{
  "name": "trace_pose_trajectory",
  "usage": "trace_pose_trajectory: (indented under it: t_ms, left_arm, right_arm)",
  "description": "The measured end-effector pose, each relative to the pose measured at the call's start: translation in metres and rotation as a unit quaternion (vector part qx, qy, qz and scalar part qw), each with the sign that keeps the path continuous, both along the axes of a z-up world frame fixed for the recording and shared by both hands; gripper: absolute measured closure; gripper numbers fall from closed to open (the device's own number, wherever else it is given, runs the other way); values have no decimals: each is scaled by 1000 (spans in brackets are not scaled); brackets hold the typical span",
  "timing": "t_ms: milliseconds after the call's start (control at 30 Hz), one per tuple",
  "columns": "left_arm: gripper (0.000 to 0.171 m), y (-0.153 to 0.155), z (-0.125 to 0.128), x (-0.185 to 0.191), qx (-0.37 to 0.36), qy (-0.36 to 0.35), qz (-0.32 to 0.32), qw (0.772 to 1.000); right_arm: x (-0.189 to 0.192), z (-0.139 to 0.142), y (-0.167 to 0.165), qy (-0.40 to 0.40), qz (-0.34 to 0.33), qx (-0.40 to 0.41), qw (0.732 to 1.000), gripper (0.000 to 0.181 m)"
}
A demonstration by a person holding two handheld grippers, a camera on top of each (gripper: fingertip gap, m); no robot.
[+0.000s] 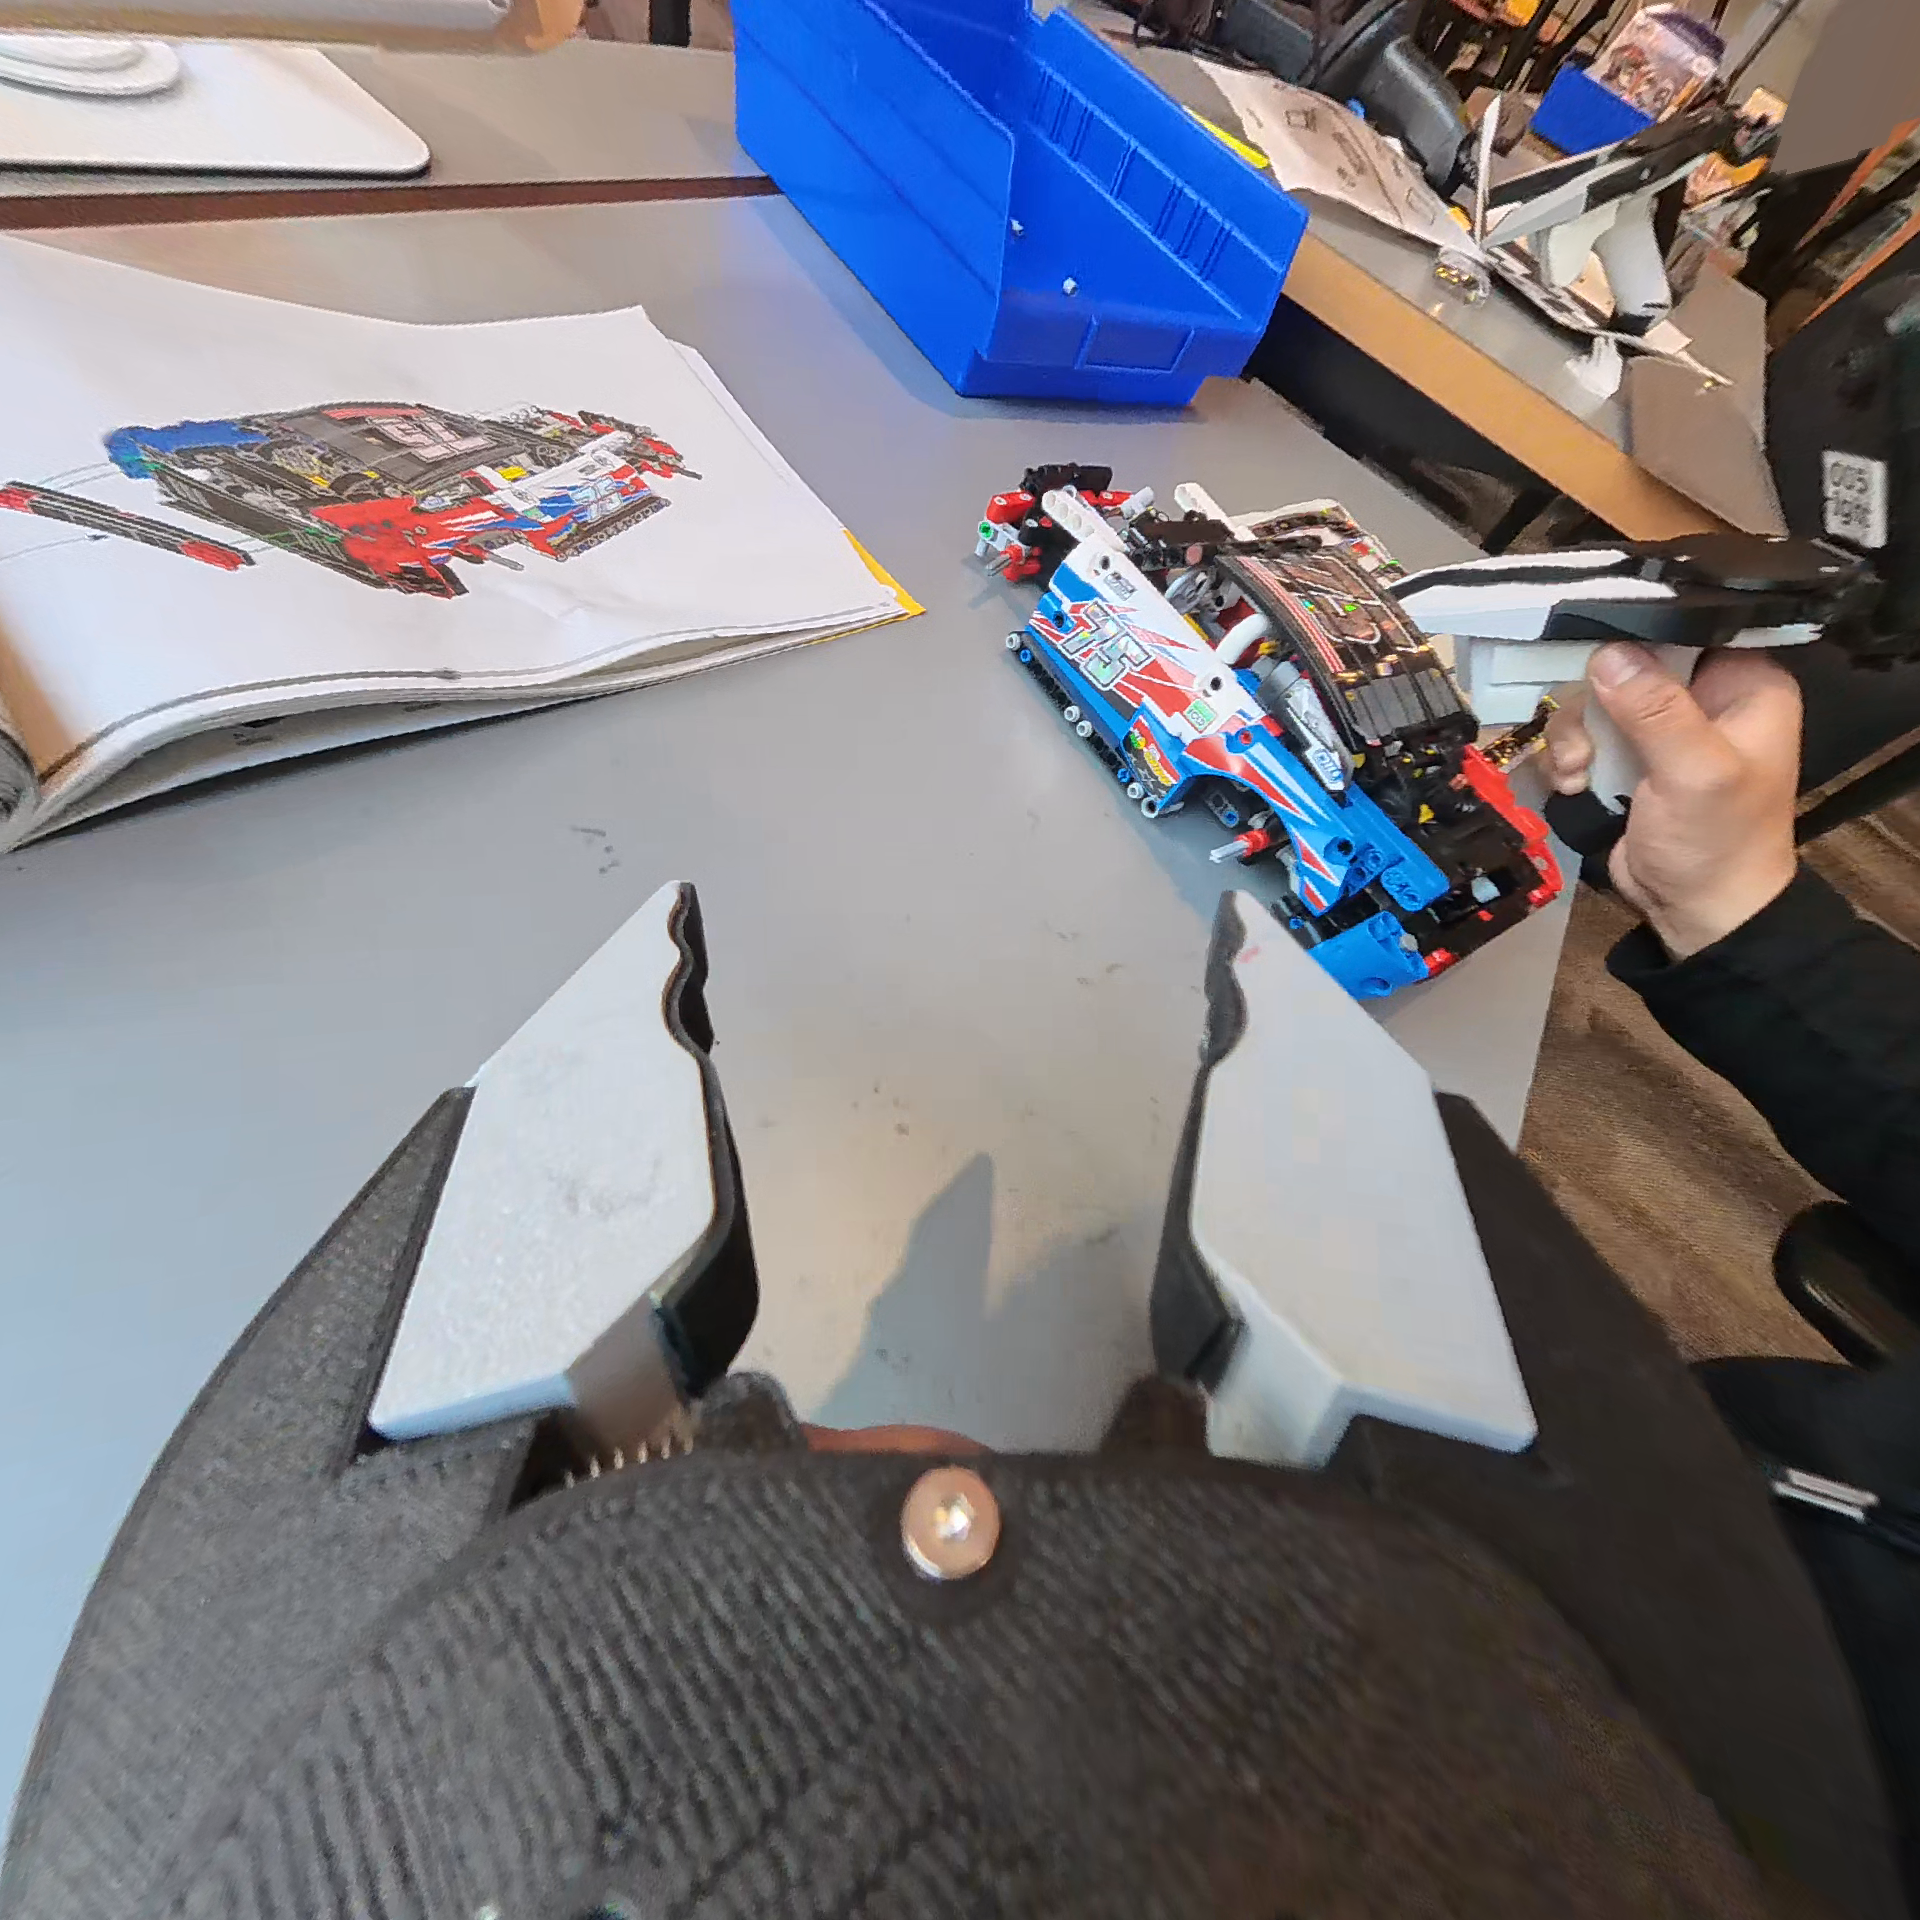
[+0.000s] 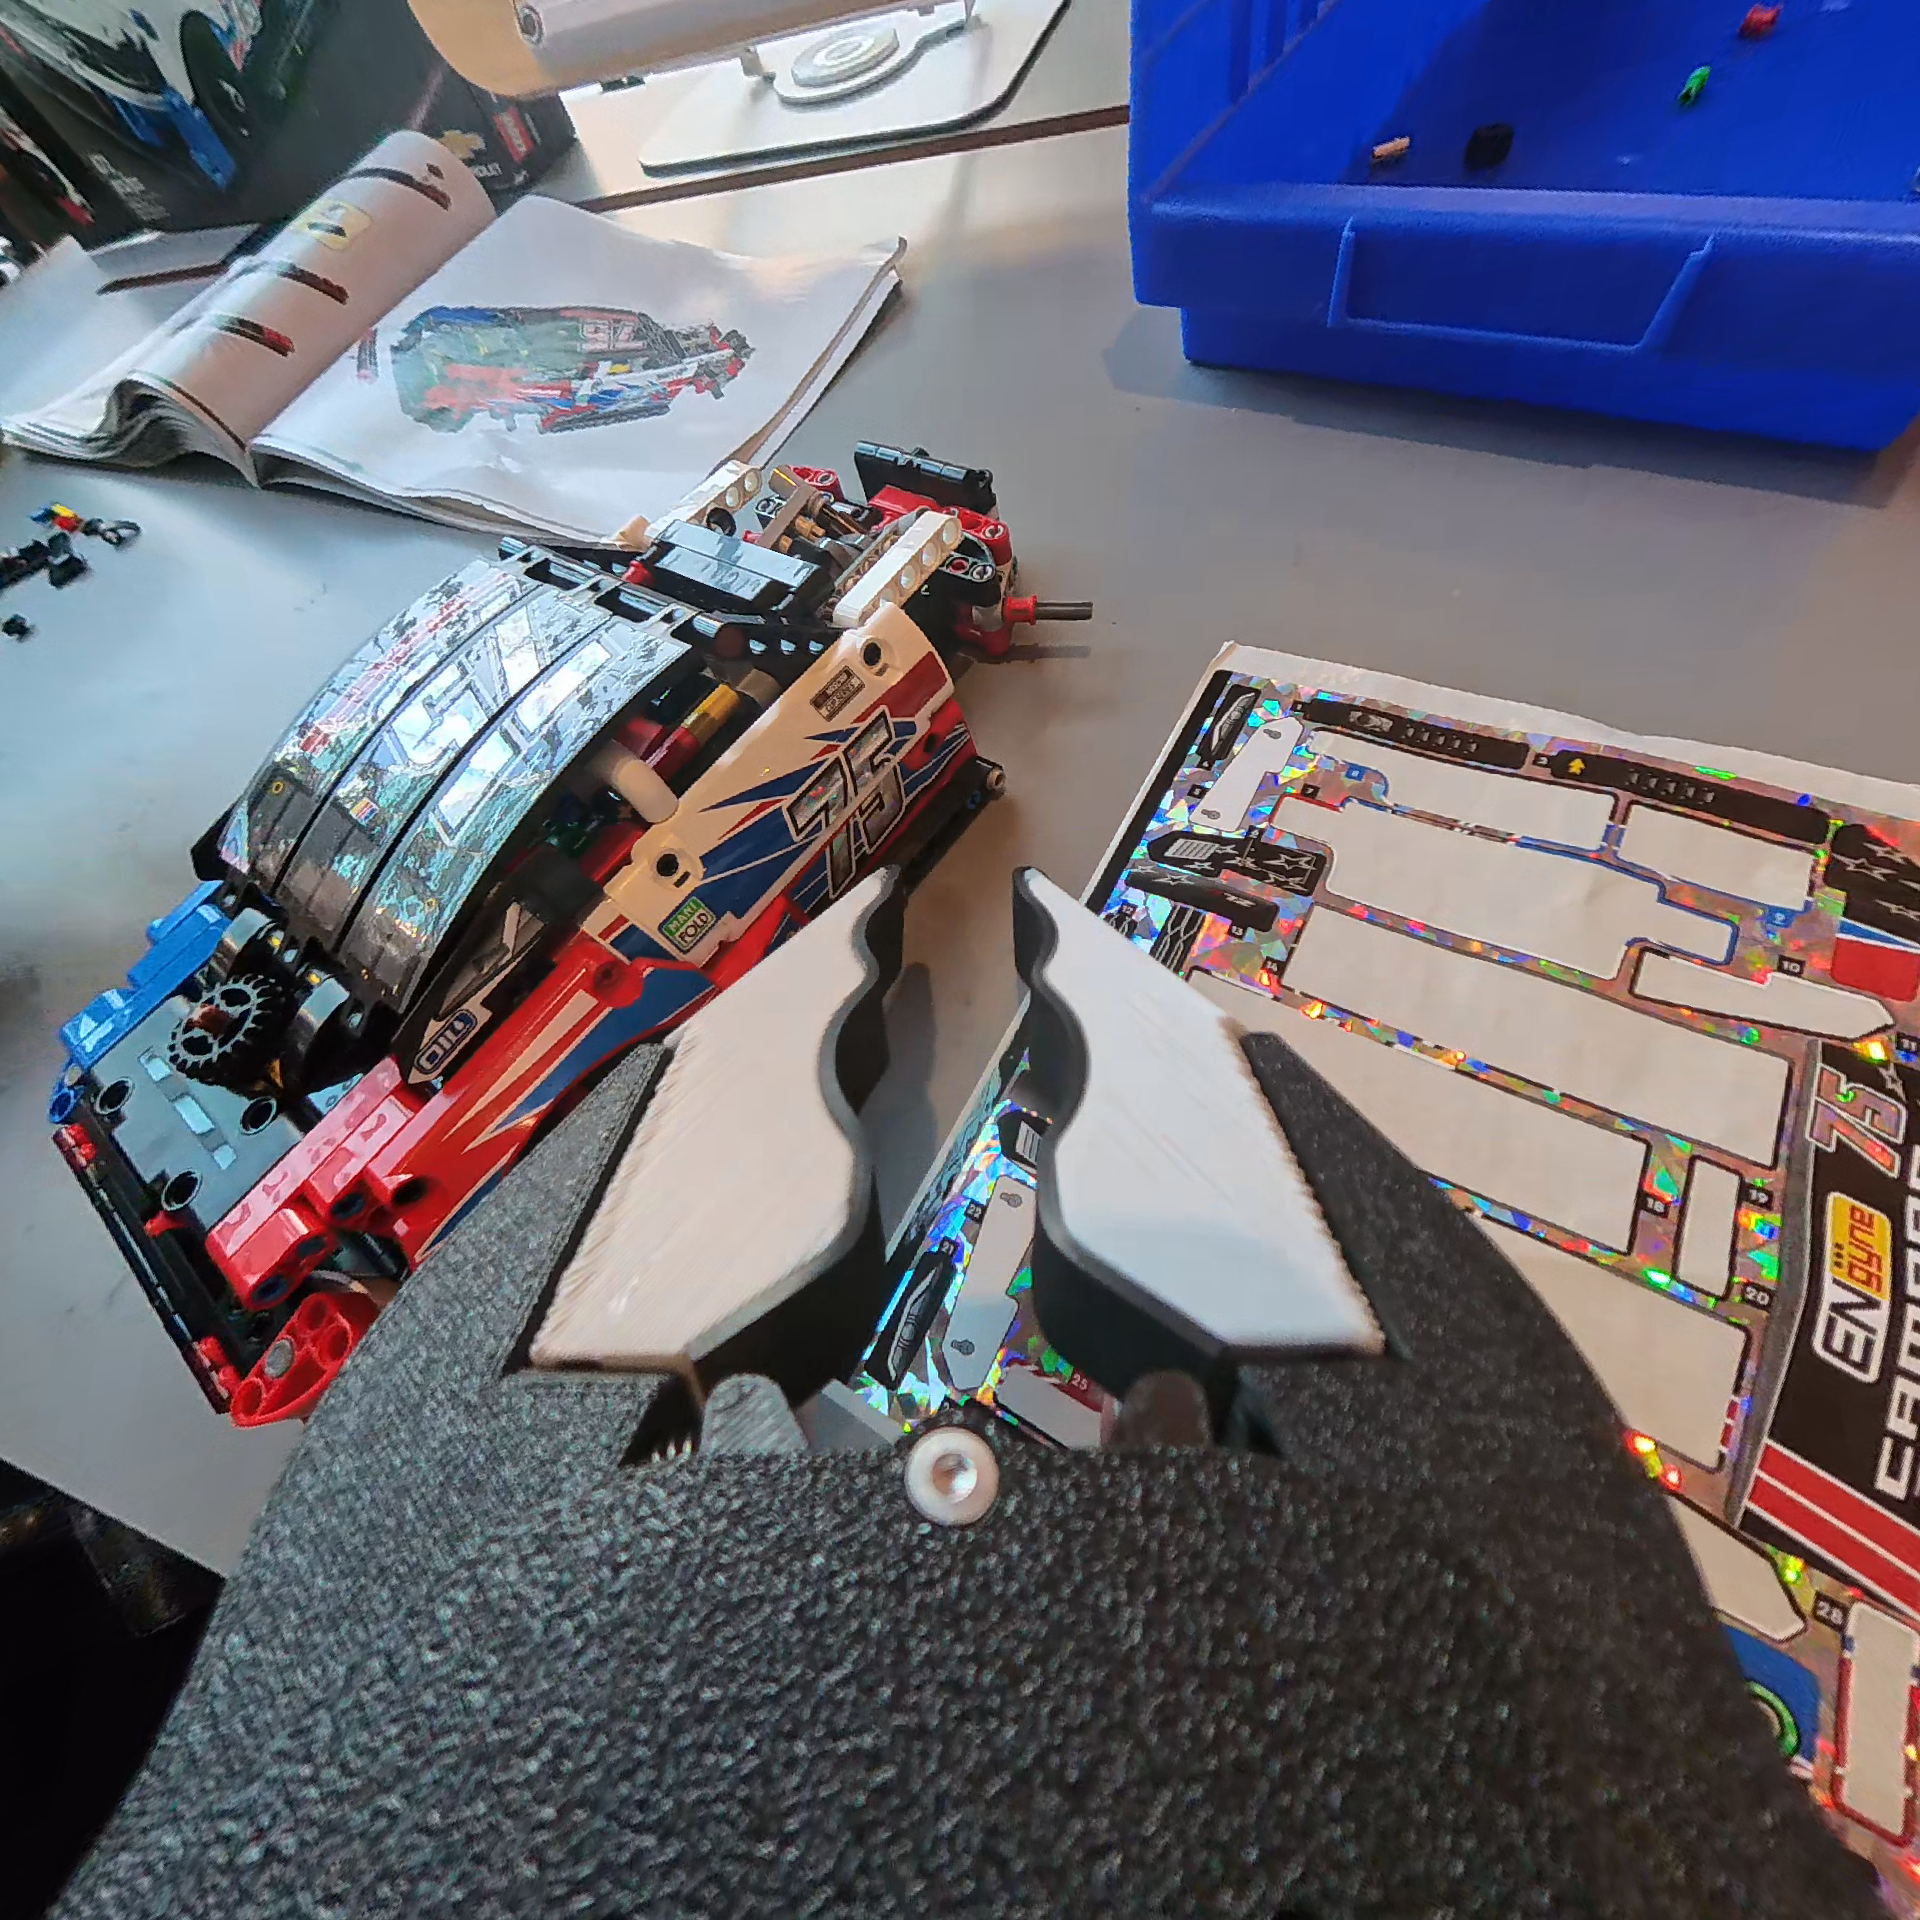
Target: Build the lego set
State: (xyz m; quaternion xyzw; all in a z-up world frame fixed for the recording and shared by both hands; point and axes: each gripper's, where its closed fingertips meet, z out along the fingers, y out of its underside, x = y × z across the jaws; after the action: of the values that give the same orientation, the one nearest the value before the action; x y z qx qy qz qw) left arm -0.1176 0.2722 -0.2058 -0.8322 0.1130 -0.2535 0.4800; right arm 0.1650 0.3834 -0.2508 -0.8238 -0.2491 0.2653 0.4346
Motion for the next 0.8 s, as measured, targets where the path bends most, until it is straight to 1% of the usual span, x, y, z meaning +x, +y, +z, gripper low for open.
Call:
trace_pose_trajectory:
  t_ms: [167,267,333,567,633,700,733,767,800]
  left_arm:
    - [78,11,12,-29,7,39,35,999]
    - [77,29,17,-46,3,68,50,996]
    - [77,48,15,-55,-7,97,47,994]
    - [76,126,-14,-78,-82,174,32,981]
    - [75,145,-27,-77,-103,195,22,975]
    - [74,155,-42,-65,-138,197,-2,971]
    - [73,156,-47,-57,-157,192,-14,969]
    - [74,153,-46,-43,-170,175,-32,969]
    - [78,144,-40,-22,-166,149,-66,972]
  right_arm:
    - [0,0,0,-2,1,0,1000,162]
    - [0,0,0,0,2,-1,1000,162]
    - [0,-1,0,0,2,-3,1000,161]
    - [-1,-2,-1,-3,3,-5,1000,161]
    - [-2,-2,-1,-2,6,-8,1000,161]
    - [-2,-3,-1,-2,9,-12,1000,159]
    - [-3,-3,-2,-2,13,-11,1000,156]
    - [-6,0,-4,0,23,-2,1000,153]
    - [-9,5,-8,4,38,15,999,155]
